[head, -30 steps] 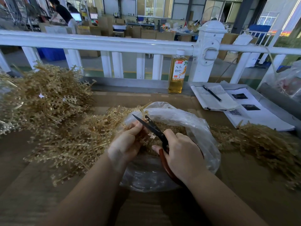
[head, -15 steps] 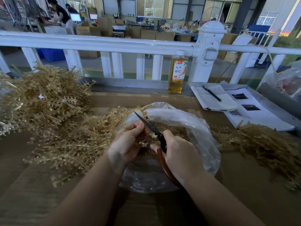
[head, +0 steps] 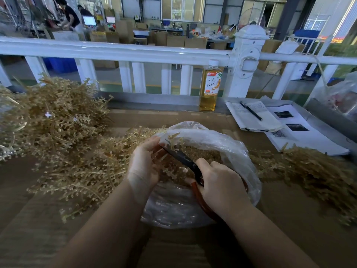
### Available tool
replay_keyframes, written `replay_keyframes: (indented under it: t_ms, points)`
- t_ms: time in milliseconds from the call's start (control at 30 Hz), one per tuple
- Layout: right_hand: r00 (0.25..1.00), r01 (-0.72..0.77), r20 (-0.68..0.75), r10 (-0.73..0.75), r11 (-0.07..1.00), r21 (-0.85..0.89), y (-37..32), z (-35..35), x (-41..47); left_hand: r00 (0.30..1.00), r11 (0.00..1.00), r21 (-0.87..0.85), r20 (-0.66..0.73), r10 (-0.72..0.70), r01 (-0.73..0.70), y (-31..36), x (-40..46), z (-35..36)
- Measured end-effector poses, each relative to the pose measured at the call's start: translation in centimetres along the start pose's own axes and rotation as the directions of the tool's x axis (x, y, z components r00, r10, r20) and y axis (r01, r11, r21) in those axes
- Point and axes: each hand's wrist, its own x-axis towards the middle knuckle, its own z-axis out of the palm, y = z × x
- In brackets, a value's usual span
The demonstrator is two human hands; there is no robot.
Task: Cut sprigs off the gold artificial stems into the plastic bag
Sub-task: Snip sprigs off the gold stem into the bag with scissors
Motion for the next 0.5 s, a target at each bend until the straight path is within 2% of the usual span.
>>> replay_keyframes:
  t_ms: [133,267,500]
  points:
    - [0.999,0.048,0.009,-0.048,0.999,-0.025,0.2,-0.2,-0.1,0.995,0.983,0.155,-0.006,0.099,-0.097,0.0,0.1,0.0]
    - [0.996,0.089,-0.001,-0.089,0.995,-0.033,0.1,-0.4,0.0,0.999,0.962,0.268,-0.008,0.048,-0.045,0.4,0.4,0.3]
    - [0.999,0.036,0.011,-0.036,0.999,0.027,0.5,0.1,-0.2,0.988,0.979,0.151,-0.094,-0.124,0.137,1.0,1.1,0.1]
